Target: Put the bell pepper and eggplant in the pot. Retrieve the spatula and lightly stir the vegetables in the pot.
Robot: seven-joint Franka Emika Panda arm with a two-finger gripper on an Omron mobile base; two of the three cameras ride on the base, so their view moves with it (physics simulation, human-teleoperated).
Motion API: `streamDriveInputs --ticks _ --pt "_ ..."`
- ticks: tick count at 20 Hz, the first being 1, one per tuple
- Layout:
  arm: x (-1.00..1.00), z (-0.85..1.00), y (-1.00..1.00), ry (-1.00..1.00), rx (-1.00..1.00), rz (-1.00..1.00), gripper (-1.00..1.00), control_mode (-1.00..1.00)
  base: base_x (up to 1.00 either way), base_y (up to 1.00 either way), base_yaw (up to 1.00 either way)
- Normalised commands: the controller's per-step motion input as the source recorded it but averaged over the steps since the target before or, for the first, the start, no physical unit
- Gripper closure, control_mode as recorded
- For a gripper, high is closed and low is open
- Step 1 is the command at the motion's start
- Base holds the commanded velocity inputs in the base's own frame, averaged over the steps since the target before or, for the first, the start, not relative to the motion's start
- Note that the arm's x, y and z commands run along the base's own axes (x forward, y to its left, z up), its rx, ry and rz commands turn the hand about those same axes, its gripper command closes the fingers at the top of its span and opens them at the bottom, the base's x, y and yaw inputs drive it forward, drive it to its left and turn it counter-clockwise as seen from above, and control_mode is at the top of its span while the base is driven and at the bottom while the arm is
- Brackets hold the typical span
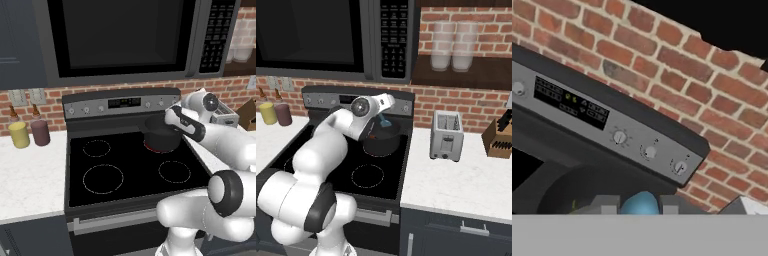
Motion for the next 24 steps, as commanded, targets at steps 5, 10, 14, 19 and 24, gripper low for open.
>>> streamDriveInputs --ticks 5,10,14,19,24 --pt "0.28 -0.21 0.06 0.21 -0.03 0.00 1.00 -1.00 0.00 0.00 0.00" --pt "0.19 -0.29 0.04 0.09 0.00 0.00 1.00 -1.00 0.00 0.00 0.00" --pt "0.21 -0.25 0.01 0.00 0.00 0.00 1.00 -1.00 0.00 0.00 0.00" --pt "0.20 -0.35 0.00 0.00 0.00 0.00 1.00 -1.00 0.00 0.00 0.00" --pt "0.11 -0.34 0.00 0.00 0.00 0.00 1.00 -1.00 0.00 0.00 0.00"
